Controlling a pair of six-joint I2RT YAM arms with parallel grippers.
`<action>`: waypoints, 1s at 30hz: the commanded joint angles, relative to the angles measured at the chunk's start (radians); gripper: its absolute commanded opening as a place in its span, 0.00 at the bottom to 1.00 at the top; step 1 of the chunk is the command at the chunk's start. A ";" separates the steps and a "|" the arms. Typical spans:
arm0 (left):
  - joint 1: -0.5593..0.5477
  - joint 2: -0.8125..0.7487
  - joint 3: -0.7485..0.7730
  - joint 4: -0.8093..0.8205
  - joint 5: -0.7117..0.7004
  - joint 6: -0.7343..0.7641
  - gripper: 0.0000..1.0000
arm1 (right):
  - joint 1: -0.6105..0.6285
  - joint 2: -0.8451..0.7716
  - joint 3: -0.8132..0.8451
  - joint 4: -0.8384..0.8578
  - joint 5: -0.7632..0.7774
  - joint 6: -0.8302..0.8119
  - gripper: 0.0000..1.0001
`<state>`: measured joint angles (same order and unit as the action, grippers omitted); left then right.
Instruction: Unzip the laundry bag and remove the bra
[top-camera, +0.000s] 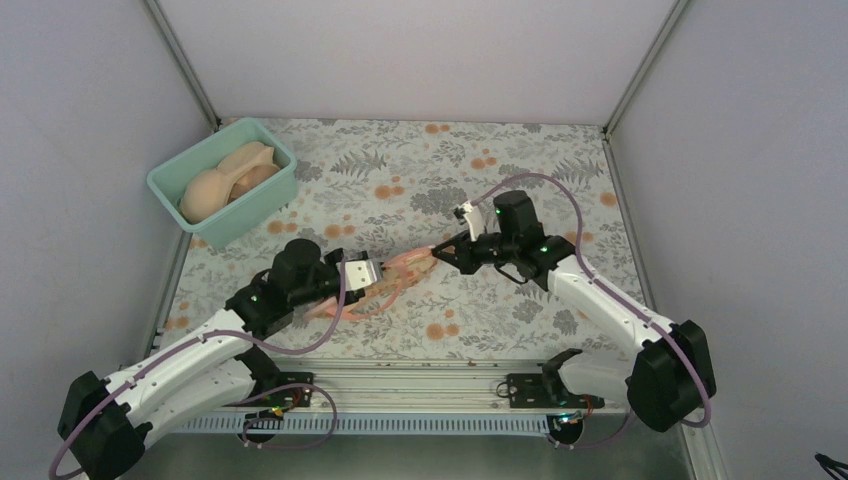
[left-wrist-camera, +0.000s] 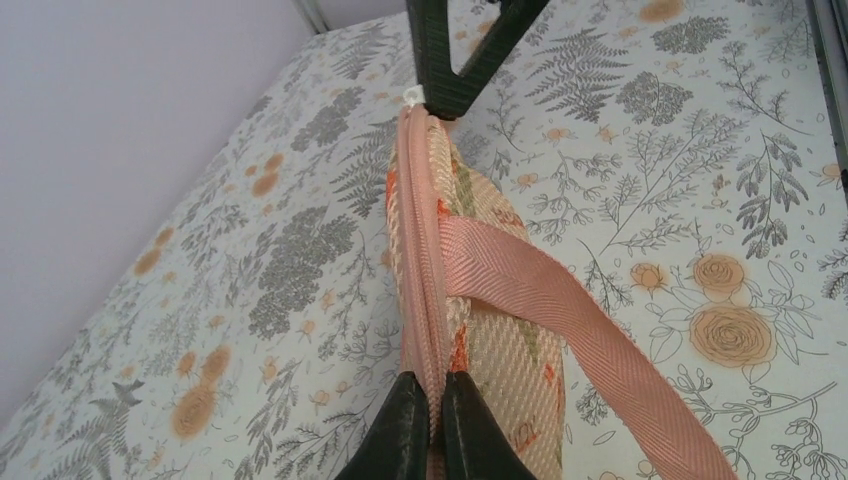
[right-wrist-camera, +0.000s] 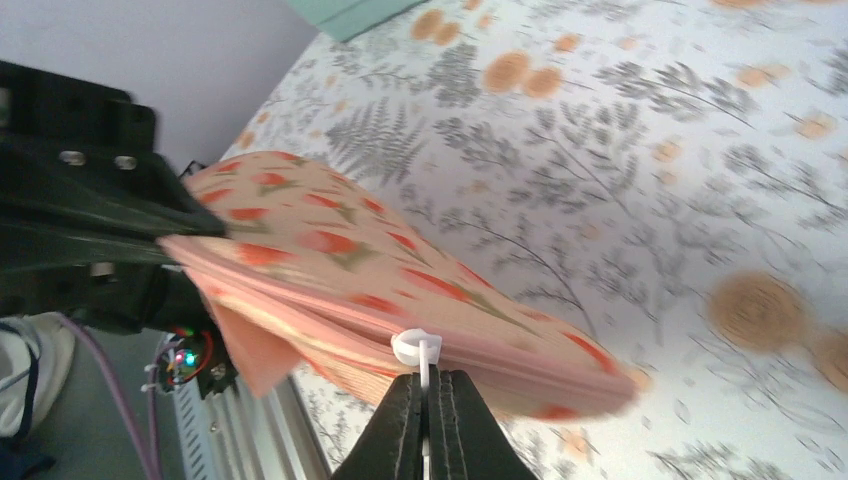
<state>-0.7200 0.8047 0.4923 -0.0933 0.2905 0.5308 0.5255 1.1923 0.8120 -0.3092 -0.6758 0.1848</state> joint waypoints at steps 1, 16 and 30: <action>0.017 -0.033 -0.014 -0.009 0.006 -0.028 0.02 | -0.101 -0.031 -0.063 -0.011 -0.025 0.012 0.04; 0.041 -0.044 -0.011 -0.150 0.152 0.001 0.54 | 0.014 0.039 -0.096 0.209 -0.128 0.128 0.04; -0.049 0.102 0.107 -0.037 0.060 -0.455 0.79 | 0.145 0.062 -0.060 0.310 -0.085 0.244 0.04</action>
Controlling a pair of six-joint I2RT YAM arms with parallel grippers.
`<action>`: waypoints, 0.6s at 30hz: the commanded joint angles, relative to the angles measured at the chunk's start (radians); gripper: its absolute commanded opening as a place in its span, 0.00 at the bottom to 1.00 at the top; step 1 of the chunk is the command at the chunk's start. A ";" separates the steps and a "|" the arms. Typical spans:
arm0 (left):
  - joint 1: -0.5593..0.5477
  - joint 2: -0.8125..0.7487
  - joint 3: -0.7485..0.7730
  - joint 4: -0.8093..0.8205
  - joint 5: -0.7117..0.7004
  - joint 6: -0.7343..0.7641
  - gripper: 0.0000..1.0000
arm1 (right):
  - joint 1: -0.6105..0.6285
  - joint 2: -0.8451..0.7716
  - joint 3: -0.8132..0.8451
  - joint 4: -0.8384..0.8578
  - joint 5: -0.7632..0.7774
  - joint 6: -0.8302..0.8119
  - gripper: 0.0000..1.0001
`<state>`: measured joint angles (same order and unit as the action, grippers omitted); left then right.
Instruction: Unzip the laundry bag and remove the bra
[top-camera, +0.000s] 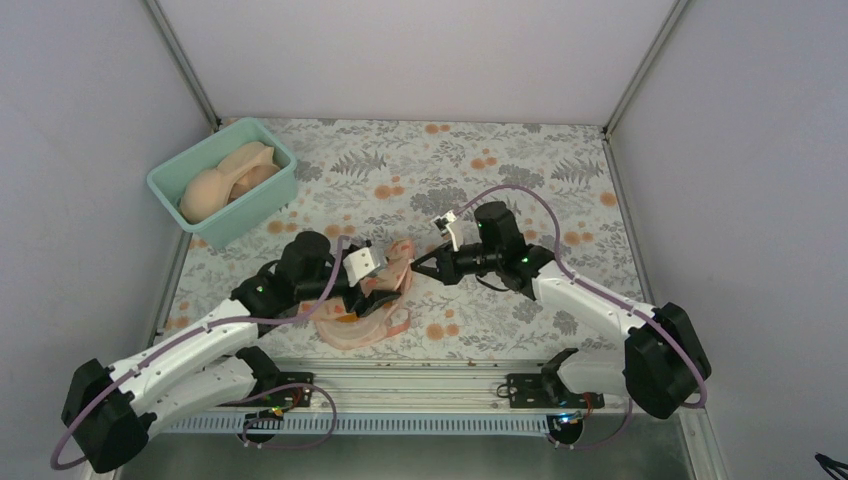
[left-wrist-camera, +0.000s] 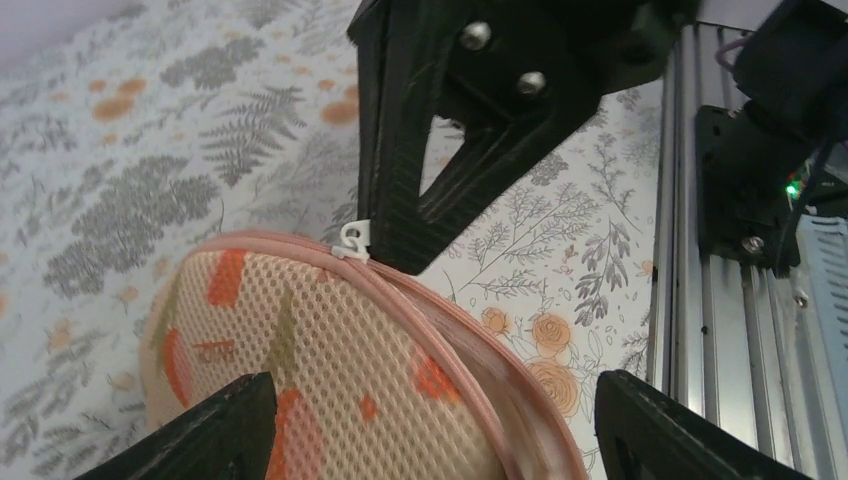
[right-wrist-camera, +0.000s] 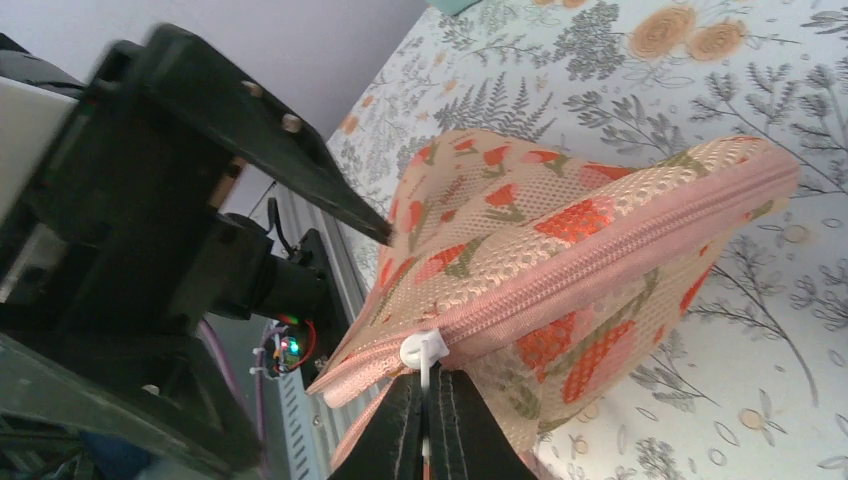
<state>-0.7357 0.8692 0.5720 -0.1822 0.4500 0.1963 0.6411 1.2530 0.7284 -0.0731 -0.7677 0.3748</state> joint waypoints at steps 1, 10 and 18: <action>-0.049 0.048 0.030 0.054 -0.120 -0.120 0.77 | 0.036 0.002 0.024 0.080 0.009 0.059 0.04; -0.134 0.122 0.053 0.103 -0.195 -0.108 0.52 | 0.053 -0.005 0.021 0.085 0.017 0.062 0.04; -0.134 0.113 0.074 0.092 -0.204 0.007 0.02 | 0.027 -0.043 0.017 -0.018 0.078 -0.034 0.04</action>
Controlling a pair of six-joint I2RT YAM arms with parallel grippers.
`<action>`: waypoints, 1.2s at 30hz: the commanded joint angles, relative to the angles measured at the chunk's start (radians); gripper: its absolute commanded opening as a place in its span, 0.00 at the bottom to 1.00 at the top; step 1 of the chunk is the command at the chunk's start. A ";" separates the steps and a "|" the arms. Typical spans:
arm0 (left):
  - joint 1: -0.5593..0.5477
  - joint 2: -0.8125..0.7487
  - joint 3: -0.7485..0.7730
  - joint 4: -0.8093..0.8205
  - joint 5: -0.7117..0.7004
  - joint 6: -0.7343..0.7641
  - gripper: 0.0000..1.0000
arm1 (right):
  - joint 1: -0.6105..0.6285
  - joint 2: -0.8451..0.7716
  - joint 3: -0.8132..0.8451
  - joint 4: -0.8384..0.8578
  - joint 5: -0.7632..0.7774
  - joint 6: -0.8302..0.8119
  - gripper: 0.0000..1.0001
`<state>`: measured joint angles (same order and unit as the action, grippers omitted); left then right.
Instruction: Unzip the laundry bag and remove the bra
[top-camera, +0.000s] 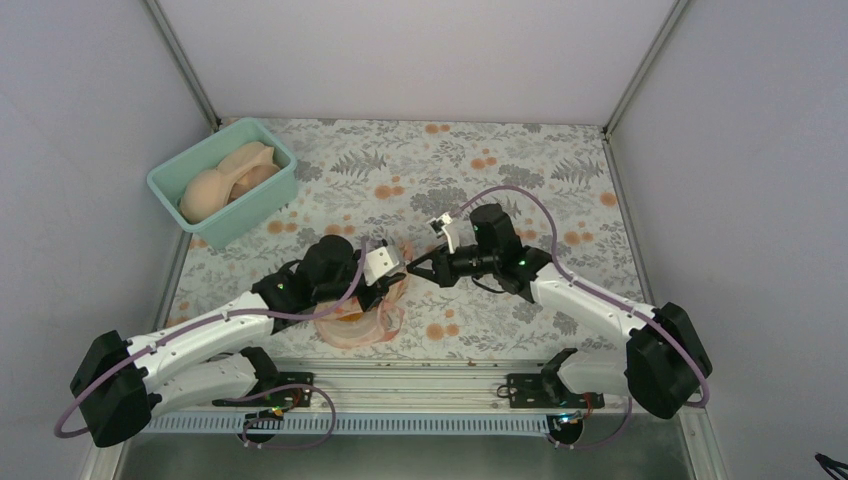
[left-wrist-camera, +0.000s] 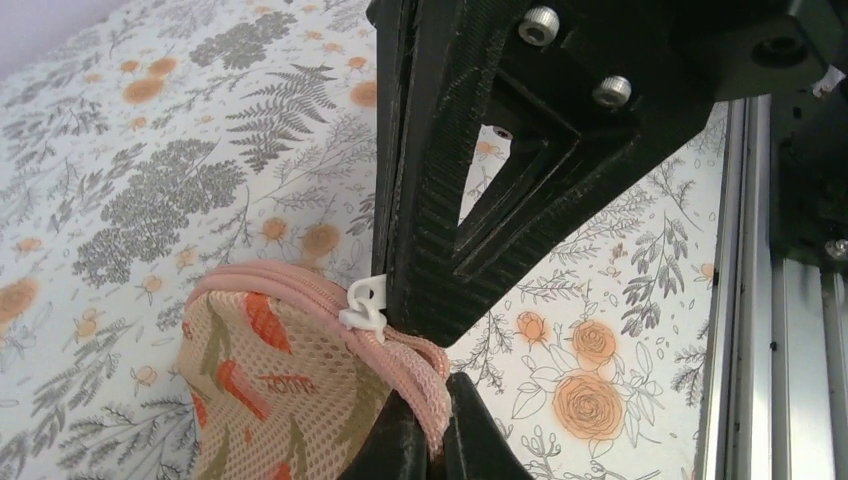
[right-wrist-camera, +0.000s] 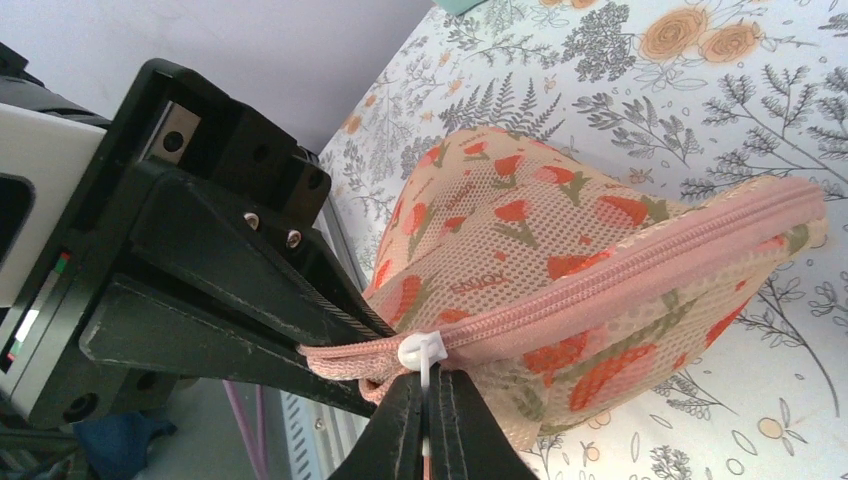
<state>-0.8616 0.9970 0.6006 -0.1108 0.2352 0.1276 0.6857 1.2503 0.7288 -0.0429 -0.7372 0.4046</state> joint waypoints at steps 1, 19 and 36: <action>-0.009 -0.019 0.047 0.010 0.012 0.102 0.02 | -0.037 -0.048 0.008 -0.063 0.058 -0.074 0.04; -0.003 -0.132 0.076 -0.108 0.210 0.457 0.02 | -0.296 0.023 -0.182 -0.016 0.015 -0.078 0.04; 0.027 -0.166 -0.027 -0.096 0.206 0.505 0.02 | -0.301 0.101 -0.138 -0.078 0.010 -0.053 0.28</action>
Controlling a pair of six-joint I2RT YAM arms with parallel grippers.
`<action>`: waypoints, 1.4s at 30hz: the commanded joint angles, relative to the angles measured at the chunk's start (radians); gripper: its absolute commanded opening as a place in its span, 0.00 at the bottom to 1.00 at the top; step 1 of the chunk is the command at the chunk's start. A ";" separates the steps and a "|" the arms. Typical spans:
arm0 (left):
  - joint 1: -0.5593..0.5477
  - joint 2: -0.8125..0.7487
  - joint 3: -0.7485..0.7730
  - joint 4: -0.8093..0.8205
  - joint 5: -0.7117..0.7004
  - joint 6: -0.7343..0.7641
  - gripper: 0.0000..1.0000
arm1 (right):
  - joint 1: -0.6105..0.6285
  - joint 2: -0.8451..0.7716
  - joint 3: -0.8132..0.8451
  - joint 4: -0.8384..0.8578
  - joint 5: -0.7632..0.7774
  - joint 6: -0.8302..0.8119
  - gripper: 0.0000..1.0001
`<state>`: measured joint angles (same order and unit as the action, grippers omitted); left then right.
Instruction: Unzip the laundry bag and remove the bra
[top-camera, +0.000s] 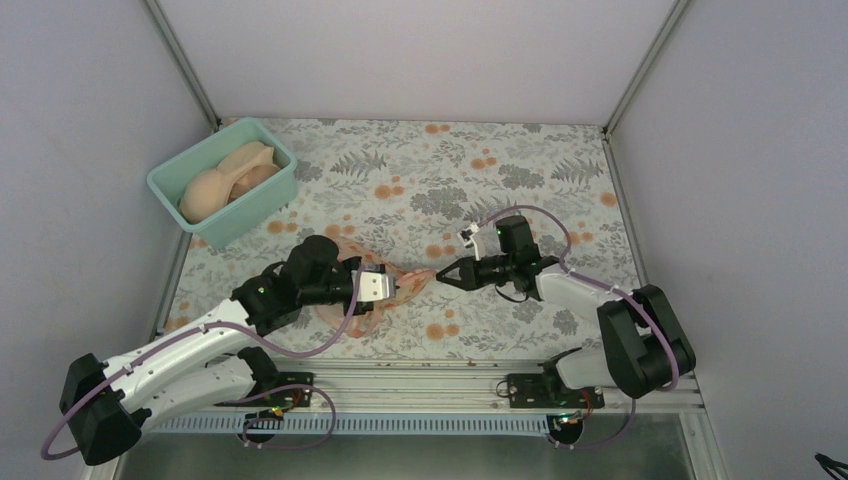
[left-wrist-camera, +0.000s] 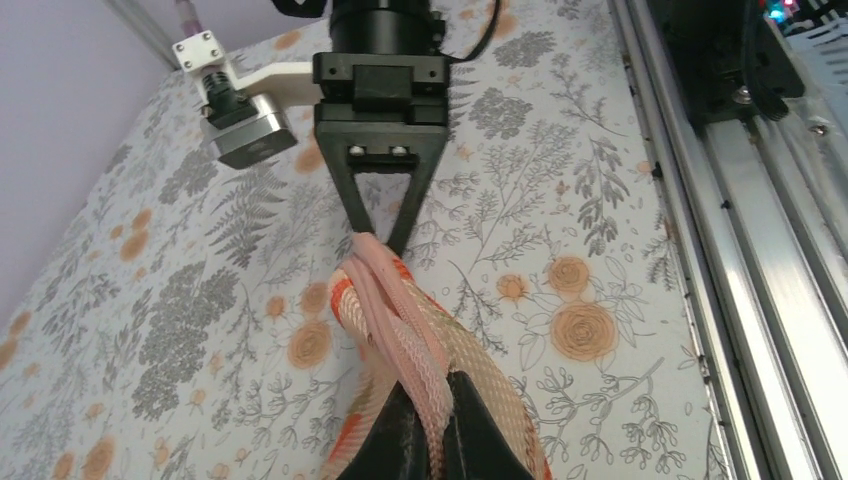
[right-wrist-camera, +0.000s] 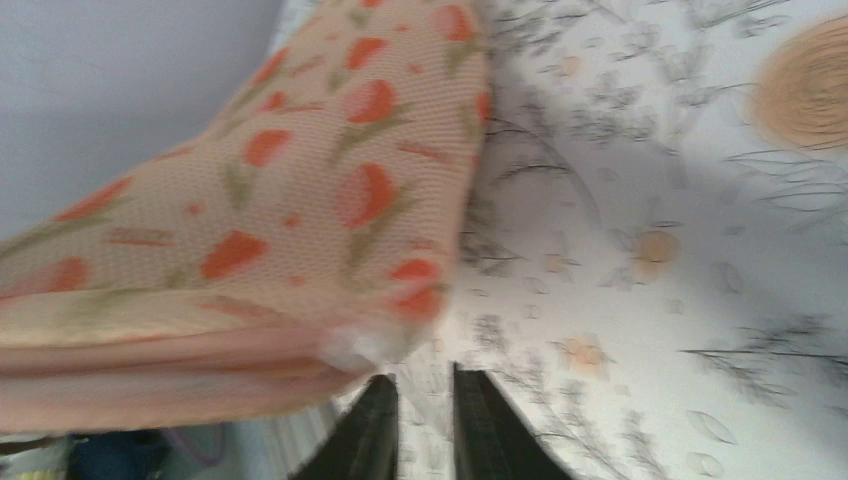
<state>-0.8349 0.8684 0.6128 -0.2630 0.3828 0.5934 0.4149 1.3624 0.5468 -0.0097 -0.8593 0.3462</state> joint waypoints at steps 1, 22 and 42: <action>0.000 -0.038 -0.053 0.057 0.054 0.050 0.02 | -0.030 -0.030 0.061 -0.137 0.142 0.004 0.33; 0.000 -0.008 -0.026 0.038 0.359 -0.021 0.99 | -0.017 -0.223 0.274 -0.333 0.163 0.015 0.48; 0.723 -0.257 -0.124 -0.111 -0.265 -1.231 1.00 | 0.730 0.271 0.719 -0.576 1.044 -0.165 1.00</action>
<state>-0.1783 0.6174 0.5388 -0.1646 0.1478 -0.4107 1.0672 1.5505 1.1725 -0.4877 -0.0429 0.2775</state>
